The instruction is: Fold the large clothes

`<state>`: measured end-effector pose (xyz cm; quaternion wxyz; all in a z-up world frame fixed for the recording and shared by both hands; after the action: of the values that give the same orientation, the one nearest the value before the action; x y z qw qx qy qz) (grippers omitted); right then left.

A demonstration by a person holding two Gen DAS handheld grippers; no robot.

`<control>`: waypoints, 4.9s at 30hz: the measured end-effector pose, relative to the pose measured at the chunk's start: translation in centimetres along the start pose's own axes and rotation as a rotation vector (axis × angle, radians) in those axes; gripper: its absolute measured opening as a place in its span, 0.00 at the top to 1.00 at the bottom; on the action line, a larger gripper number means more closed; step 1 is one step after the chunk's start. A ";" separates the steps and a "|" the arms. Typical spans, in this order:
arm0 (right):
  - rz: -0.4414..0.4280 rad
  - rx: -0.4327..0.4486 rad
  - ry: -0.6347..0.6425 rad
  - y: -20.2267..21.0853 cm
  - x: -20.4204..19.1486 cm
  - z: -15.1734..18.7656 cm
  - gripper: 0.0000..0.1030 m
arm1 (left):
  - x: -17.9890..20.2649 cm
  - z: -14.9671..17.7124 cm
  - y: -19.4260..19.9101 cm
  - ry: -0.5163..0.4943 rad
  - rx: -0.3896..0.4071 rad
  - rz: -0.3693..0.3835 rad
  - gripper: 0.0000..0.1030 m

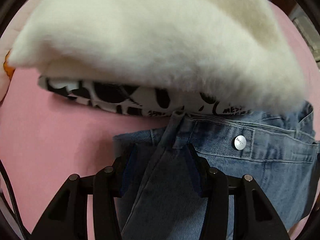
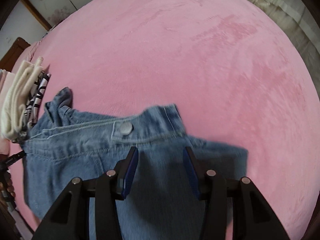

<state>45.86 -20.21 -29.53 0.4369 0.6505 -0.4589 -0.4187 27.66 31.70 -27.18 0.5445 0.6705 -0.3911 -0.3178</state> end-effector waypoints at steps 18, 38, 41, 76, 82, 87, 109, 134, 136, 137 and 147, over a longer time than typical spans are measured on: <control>0.149 0.108 -0.052 0.3 2.9 0.6 0.97 | -5.8 2.3 1.7 0.203 0.180 -0.259 1.00; -0.190 0.100 0.173 4.7 -14.6 11.9 0.58 | 19.3 13.9 6.6 -0.217 0.097 0.255 0.81; -0.167 0.048 0.219 2.7 -15.8 13.8 0.58 | 20.1 14.6 5.6 -0.239 0.119 0.221 0.81; -0.033 0.104 -0.092 10.4 -1.9 12.9 0.83 | 10.4 13.3 13.3 -0.094 0.088 0.133 0.41; -0.079 0.131 -0.064 13.2 -4.7 13.1 0.76 | 9.1 14.4 16.2 -0.061 0.086 0.144 0.41; -0.102 0.149 0.000 14.9 -7.5 13.3 0.74 | 8.3 15.3 18.4 -0.059 0.091 0.153 0.41; -0.176 0.134 0.230 13.9 -19.0 16.4 0.74 | 5.0 21.6 16.1 0.056 -0.009 0.269 0.40; -0.202 0.105 0.271 6.2 -23.2 18.3 0.74 | -0.1 16.2 4.7 0.365 0.167 0.543 0.40; -0.194 0.114 0.261 6.2 -23.1 18.0 0.74 | -0.1 15.7 4.6 0.385 0.163 0.520 0.54; -0.189 0.124 0.254 6.2 -23.1 17.8 0.74 | -0.1 15.5 4.7 0.378 0.166 0.489 0.60; -0.021 0.236 0.257 6.3 -22.0 15.3 0.74 | 3.1 14.8 13.5 0.100 0.378 0.322 0.89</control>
<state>24.90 -3.06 -24.45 0.4081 0.7503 -0.4383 -0.2799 14.21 20.51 -16.96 0.4716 0.7043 -0.5181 -0.1146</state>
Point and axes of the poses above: each gripper's, at about its wrist camera, not at the fingertips, and y roughly against the way its jaws point, x to its right, z to its underside, the point moved 7 cm from there along -y, roughly the way its jaws point
